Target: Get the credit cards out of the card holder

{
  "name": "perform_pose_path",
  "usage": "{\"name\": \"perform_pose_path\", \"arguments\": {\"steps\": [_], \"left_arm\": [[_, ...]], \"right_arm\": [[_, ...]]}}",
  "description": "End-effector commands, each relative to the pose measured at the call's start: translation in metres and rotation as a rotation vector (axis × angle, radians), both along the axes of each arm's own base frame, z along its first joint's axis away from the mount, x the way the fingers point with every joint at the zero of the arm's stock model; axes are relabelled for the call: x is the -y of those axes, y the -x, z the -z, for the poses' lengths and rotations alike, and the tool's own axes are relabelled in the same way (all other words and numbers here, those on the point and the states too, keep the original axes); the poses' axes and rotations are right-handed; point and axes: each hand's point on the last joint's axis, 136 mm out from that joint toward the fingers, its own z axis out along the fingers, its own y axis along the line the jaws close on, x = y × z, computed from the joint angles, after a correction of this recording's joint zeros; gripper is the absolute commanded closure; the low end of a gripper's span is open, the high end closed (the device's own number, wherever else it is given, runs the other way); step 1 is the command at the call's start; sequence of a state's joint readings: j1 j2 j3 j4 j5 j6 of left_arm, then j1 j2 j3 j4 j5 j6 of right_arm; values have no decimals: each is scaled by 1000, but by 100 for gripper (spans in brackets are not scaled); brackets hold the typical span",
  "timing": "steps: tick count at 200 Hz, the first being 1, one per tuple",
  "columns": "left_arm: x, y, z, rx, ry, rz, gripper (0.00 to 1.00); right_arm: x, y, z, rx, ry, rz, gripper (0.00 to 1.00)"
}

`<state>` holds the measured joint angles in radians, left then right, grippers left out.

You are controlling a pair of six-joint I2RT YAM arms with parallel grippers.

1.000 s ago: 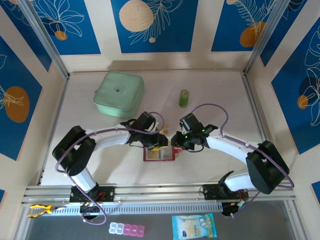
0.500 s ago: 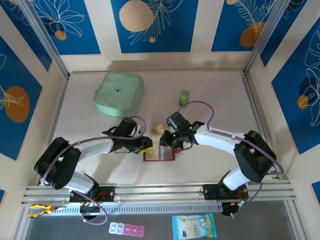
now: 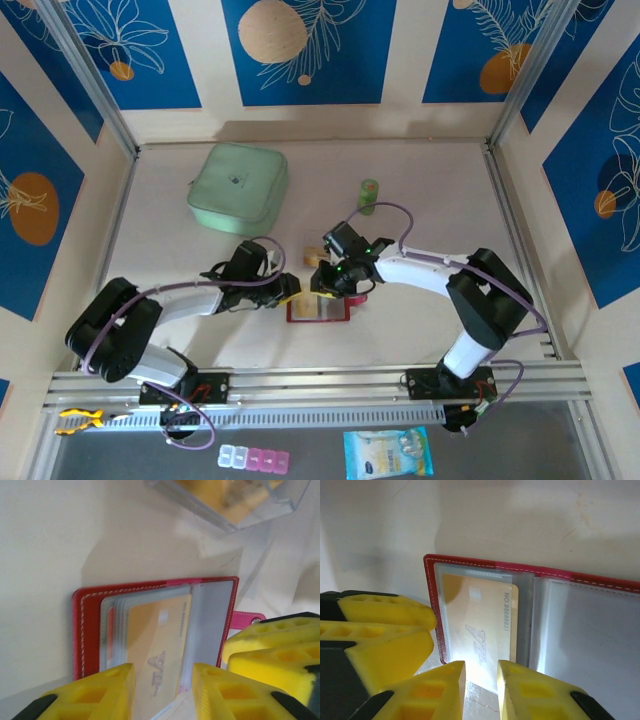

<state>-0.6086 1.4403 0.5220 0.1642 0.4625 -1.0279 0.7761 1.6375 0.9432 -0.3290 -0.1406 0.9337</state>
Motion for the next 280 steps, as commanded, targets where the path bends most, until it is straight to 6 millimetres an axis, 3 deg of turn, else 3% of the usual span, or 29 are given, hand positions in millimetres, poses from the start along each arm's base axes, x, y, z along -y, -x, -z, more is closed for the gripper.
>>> {"name": "perform_pose_path", "arguments": {"steps": [1,65,174,280], "left_arm": [[2,-9,0,17,22,-30,68],[-1,-6,11,-13,3,-36,82],[-9,12,25,-71,-56,6,86],[-14,15,35,-96,-94,7,87]], "right_arm": [[-10,4,-5,-30,-28,-43,75],[-9,7,7,-58,-19,-65,78],[-3,13,29,-86,17,-52,78],[1,18,42,-112,45,-50,79]]}}
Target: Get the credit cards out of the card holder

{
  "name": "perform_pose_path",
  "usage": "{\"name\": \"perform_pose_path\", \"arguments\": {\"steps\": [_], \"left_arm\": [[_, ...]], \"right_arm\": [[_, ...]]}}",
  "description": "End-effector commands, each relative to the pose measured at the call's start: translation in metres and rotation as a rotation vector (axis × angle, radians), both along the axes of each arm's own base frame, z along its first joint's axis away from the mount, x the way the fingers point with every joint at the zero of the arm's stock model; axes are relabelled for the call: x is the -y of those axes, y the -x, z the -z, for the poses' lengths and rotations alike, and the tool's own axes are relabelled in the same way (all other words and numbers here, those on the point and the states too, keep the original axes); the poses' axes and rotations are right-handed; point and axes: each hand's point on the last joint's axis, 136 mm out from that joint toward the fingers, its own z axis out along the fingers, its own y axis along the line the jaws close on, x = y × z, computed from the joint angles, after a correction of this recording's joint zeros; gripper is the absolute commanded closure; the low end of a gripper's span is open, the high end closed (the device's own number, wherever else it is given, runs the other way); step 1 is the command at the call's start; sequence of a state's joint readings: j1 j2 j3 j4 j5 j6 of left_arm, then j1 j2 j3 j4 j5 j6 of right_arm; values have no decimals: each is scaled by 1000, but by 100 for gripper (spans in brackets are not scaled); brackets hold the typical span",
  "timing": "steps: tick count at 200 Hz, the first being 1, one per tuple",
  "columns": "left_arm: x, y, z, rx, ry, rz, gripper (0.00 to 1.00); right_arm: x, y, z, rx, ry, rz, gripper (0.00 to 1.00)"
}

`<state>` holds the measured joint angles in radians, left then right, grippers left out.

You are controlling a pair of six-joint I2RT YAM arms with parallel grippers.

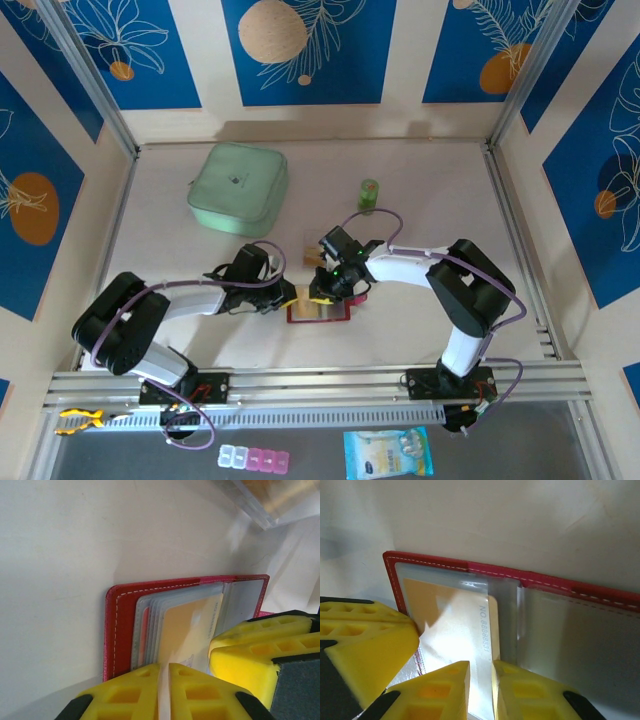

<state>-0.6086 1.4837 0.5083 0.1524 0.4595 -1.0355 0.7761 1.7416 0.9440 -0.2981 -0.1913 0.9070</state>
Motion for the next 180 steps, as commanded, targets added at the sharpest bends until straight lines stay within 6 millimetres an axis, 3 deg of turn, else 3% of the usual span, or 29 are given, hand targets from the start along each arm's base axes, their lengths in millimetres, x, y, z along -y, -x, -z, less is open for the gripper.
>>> {"name": "perform_pose_path", "arguments": {"steps": [1,126,180], "left_arm": [[-8,8,15,-37,-54,15,87],[-6,5,10,-28,-51,15,87],[-2,0,-10,15,-23,19,83]], "right_arm": [[5,11,12,-42,30,-8,79],[28,6,2,41,136,-1,80],[21,5,-11,70,79,-10,80]]}}
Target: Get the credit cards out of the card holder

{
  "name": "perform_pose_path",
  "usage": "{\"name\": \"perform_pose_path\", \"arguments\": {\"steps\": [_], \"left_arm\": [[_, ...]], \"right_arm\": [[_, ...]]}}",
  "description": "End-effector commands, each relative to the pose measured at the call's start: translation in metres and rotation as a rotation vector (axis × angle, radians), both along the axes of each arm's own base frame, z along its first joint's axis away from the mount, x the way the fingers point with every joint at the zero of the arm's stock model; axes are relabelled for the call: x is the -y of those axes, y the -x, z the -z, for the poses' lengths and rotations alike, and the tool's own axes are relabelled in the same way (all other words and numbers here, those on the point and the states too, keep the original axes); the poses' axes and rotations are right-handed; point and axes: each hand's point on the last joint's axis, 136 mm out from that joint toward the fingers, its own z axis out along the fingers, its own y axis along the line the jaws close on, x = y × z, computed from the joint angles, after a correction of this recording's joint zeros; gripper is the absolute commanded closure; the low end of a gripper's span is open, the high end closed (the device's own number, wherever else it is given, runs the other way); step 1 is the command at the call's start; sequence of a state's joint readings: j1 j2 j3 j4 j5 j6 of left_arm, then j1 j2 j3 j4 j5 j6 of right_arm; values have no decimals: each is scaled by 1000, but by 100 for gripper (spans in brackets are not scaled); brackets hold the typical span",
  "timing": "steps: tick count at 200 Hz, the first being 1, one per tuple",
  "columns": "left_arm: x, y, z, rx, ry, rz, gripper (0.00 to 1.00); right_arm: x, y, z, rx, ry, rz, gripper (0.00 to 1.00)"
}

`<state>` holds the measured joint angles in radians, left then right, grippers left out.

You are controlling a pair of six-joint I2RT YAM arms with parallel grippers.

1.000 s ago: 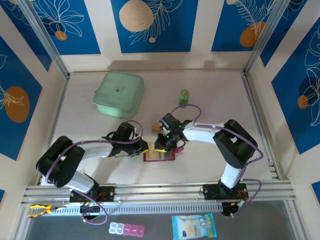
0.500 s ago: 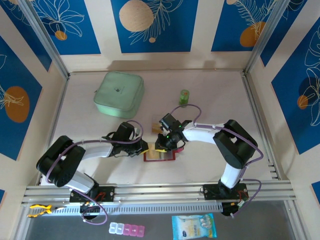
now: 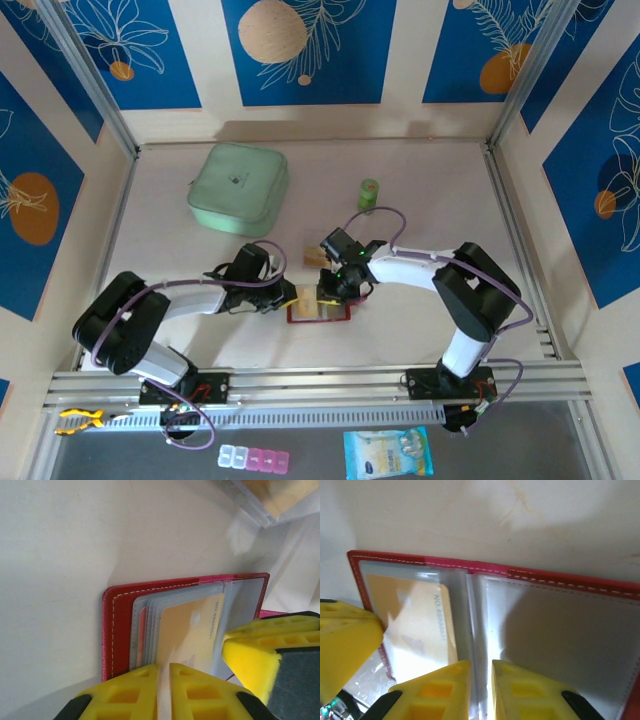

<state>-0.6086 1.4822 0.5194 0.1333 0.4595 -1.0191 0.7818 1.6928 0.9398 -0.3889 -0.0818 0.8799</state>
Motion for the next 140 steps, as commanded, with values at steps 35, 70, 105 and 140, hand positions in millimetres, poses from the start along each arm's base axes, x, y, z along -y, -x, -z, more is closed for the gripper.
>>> {"name": "perform_pose_path", "arguments": {"steps": [35,70,105,140], "left_arm": [[-2,5,-11,4,-36,33,84],[-4,15,0,-26,-73,54,89],[-7,19,11,-47,-97,52,95],[-11,20,15,-52,-120,53,98]], "right_arm": [[-8,8,-14,12,-91,-32,79],[-16,10,-11,-5,-130,-46,79],[-20,10,-7,-22,-149,-54,78],[-22,11,-2,-37,-146,-60,78]]}}
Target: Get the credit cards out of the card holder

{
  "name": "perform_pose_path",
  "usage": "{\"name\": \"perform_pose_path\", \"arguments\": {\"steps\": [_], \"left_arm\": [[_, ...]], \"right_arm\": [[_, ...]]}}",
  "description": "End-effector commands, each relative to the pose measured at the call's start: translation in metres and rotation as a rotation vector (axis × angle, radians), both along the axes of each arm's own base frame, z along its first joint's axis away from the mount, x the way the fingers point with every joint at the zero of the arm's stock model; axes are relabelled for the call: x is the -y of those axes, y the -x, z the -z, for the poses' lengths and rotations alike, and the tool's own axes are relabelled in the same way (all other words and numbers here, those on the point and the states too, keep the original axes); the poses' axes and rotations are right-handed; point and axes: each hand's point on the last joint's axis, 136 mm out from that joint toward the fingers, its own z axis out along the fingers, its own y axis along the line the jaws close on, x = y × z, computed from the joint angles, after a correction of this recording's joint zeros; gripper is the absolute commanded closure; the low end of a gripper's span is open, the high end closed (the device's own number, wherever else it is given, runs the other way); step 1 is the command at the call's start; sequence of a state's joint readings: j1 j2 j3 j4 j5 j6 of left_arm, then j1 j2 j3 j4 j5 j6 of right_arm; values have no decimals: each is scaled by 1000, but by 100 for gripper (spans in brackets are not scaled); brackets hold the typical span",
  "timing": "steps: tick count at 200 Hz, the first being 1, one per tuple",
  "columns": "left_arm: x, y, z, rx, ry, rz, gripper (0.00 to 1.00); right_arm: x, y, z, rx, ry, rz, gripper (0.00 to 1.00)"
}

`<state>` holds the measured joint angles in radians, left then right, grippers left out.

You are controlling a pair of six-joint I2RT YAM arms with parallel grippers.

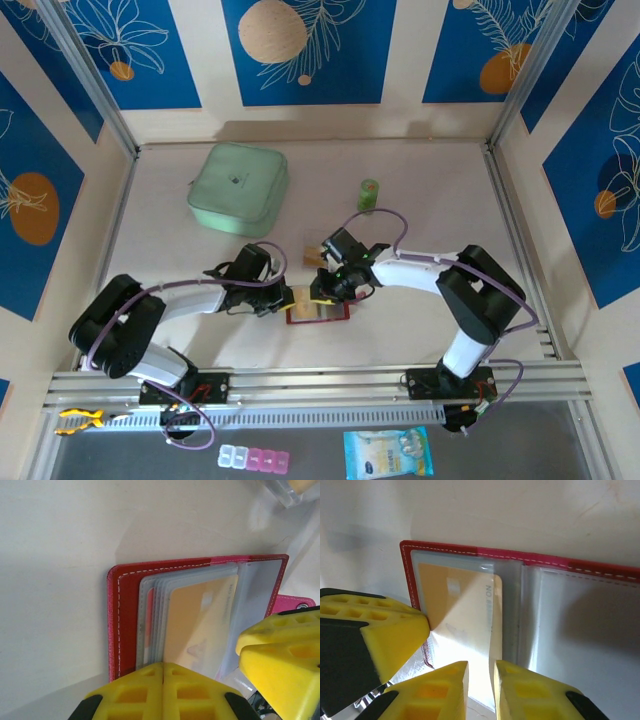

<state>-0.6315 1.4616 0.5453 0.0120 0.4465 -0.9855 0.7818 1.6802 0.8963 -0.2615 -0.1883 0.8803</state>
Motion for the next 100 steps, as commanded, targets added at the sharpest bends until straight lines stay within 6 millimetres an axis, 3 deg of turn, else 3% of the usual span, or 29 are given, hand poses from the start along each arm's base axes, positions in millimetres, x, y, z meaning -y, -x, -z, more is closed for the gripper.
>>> {"name": "perform_pose_path", "arguments": {"steps": [1,100], "left_arm": [[-8,7,13,-19,-64,13,98],[-8,6,15,-20,-85,29,98]], "right_arm": [[-3,6,6,-34,-8,-22,78],[1,6,12,-37,31,-18,81]]}}
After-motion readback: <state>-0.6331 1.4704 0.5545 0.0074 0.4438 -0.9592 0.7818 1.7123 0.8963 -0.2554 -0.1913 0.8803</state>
